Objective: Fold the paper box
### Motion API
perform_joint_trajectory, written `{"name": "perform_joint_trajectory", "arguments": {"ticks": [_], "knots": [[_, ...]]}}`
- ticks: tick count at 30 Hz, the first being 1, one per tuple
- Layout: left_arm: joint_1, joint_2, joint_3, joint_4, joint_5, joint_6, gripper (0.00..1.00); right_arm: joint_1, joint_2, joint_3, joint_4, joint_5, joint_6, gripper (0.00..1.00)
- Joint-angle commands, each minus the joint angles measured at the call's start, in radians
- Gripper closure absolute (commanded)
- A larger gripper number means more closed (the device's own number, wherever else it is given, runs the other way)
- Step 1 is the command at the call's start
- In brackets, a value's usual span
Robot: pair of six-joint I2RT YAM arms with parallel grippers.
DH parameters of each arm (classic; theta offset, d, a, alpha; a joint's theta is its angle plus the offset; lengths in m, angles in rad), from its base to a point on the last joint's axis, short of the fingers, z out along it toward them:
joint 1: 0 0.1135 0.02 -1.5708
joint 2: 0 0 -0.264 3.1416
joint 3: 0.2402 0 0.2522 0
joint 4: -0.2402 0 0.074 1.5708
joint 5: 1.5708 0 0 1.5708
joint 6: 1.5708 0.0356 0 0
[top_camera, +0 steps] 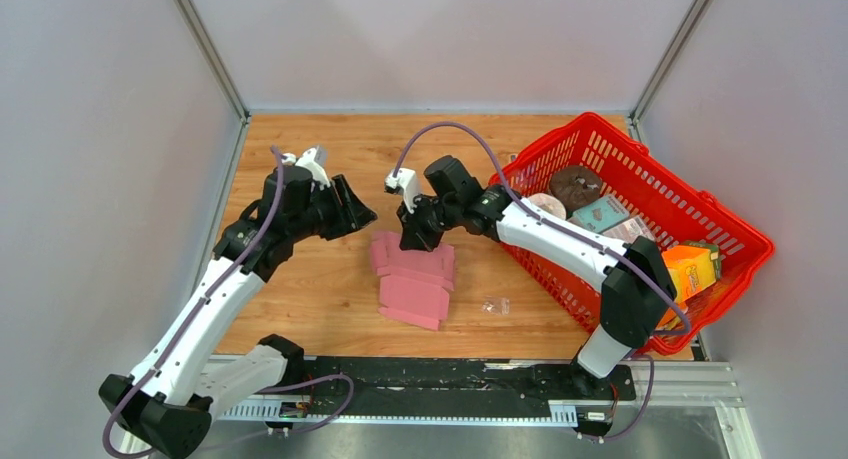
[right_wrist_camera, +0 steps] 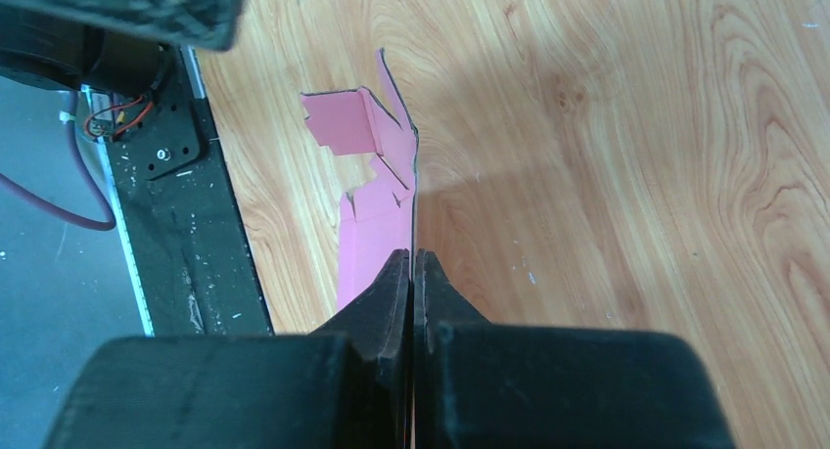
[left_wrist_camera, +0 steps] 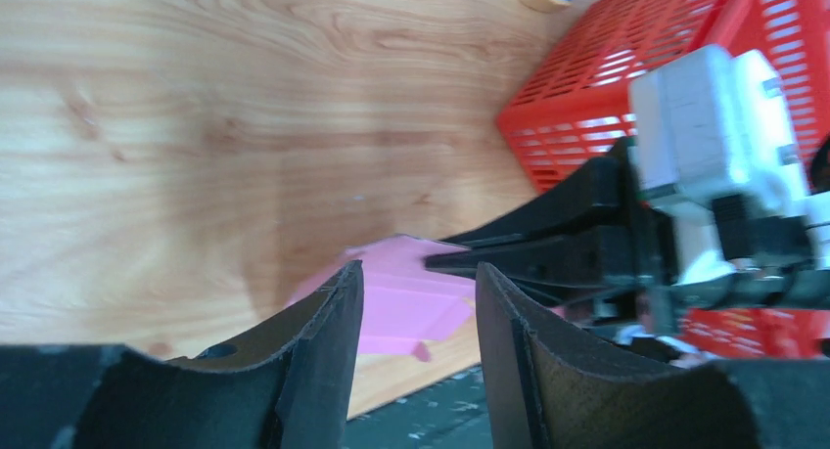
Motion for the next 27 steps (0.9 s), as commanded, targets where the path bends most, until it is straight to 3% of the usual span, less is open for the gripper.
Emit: {"name": "perform_joint_trajectory", "arguments": {"ticks": [1,6,9,12,15,19,22,25,27], "knots": [[0.010,-0.045,-0.007,0.018,0.063,-0.255,0.46,0.022,-0.021,-0.007,0.065,0.062,-0.025,1.00],[0.010,-0.009,0.002,0.014,0.118,-0.265,0.49,0.024,-0.034,-0.021,0.097,0.037,-0.025,1.00],[0.009,-0.012,0.009,0.049,0.194,-0.077,0.57,0.022,-0.030,-0.005,0.086,0.019,-0.020,1.00],[0.002,-0.077,-0.051,0.029,0.117,0.115,0.58,0.019,-0.030,0.004,0.083,-0.004,-0.014,1.00],[-0.004,-0.146,-0.105,-0.014,0.031,0.221,0.53,0.010,-0.033,0.005,0.085,-0.025,0.003,1.00],[-0.036,-0.186,-0.172,-0.002,0.012,0.276,0.44,0.004,-0.033,0.018,0.091,-0.070,0.018,1.00],[-0.077,-0.158,-0.192,0.023,0.018,0.286,0.44,0.004,-0.033,0.035,0.089,-0.084,0.025,1.00],[-0.102,-0.114,-0.189,0.038,-0.002,0.304,0.45,0.004,-0.034,0.044,0.085,-0.088,0.028,1.00],[-0.103,-0.075,-0.171,0.012,-0.029,0.328,0.53,0.004,-0.033,0.048,0.083,-0.091,0.032,1.00]]}}
